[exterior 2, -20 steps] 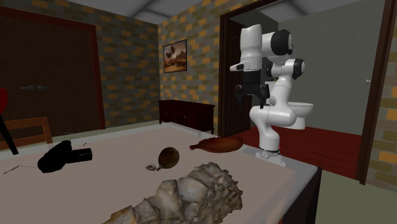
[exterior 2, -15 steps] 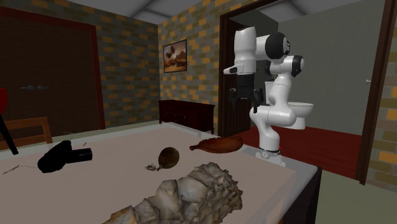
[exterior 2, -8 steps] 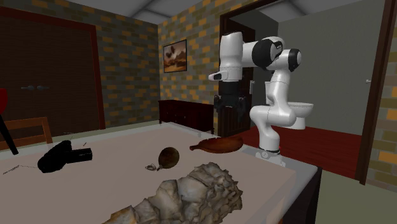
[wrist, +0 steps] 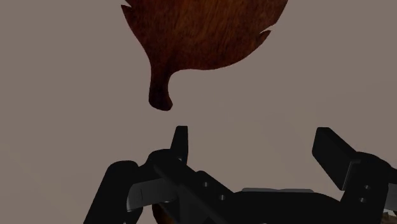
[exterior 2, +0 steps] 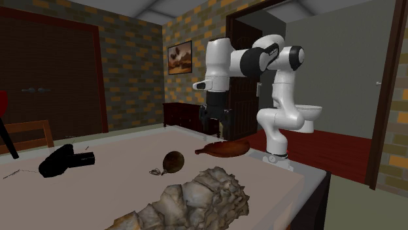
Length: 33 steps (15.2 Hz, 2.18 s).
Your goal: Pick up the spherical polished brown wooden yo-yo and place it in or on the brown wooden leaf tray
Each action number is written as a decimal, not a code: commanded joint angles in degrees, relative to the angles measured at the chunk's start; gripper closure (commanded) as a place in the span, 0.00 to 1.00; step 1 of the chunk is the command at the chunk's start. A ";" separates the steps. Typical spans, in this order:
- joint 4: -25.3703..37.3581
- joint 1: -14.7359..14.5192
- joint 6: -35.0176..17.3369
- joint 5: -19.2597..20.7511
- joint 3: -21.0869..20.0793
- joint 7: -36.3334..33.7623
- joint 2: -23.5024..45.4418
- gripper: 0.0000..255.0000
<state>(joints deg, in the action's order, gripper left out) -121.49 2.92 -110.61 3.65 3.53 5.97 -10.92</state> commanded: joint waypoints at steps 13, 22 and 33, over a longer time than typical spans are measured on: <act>28.28 1.91 -5.35 0.04 1.63 1.80 29.04 0.00; 26.63 2.28 -10.17 -0.09 1.73 1.90 32.07 0.00; 26.67 2.28 -10.15 -0.09 1.73 1.90 32.09 1.00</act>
<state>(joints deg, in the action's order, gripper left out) -94.80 5.19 -120.79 3.55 5.24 7.87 21.13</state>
